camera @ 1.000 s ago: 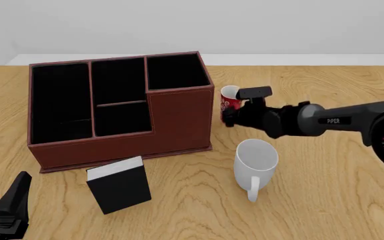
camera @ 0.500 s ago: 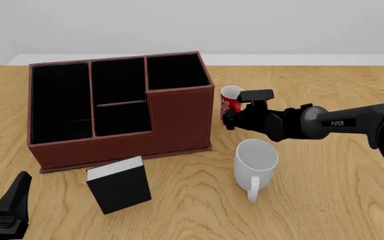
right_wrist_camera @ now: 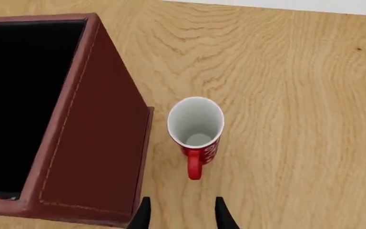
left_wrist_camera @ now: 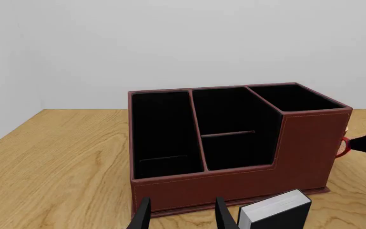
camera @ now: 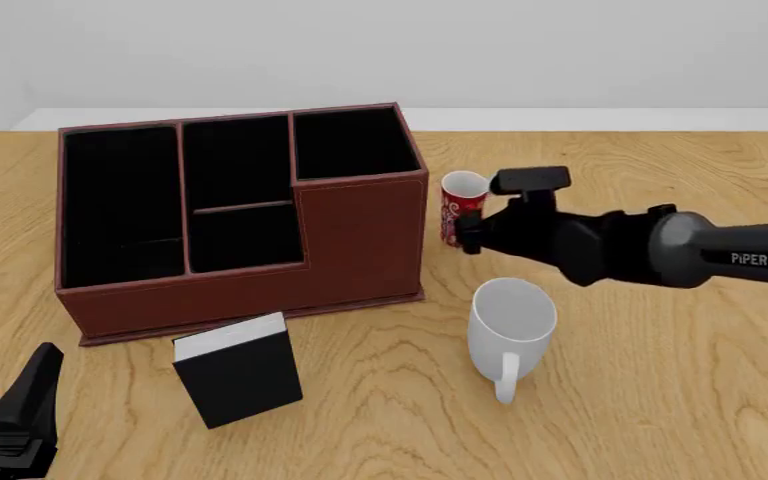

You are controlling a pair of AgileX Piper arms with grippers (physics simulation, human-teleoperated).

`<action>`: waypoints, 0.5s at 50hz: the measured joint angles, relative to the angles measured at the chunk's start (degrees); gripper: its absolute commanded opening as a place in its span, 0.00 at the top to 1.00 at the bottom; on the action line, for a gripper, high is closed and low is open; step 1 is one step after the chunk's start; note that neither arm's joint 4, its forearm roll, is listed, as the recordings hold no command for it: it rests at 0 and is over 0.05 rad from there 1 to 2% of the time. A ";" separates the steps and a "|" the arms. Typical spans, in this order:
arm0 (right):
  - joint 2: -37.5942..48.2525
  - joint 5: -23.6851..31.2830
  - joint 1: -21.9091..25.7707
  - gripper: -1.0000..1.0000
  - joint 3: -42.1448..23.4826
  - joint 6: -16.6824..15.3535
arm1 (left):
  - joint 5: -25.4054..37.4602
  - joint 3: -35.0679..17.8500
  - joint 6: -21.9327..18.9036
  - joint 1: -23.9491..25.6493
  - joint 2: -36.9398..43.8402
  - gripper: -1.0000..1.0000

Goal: Pick up the red mug and place it to the right of the caddy.

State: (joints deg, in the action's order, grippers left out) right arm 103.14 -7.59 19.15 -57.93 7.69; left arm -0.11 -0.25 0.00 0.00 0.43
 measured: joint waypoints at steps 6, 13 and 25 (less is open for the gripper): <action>-3.70 0.87 0.49 0.00 1.91 0.00 | 0.00 0.00 0.00 0.00 0.00 0.00; -9.63 2.67 1.38 0.00 4.16 0.44 | 0.00 0.00 0.00 0.00 0.00 0.00; -22.03 7.08 2.31 0.00 7.97 0.27 | 0.00 0.00 0.00 0.00 0.00 0.00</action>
State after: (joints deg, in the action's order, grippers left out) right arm 81.11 -0.51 21.45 -49.96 7.96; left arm -0.11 -0.25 0.00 0.00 0.43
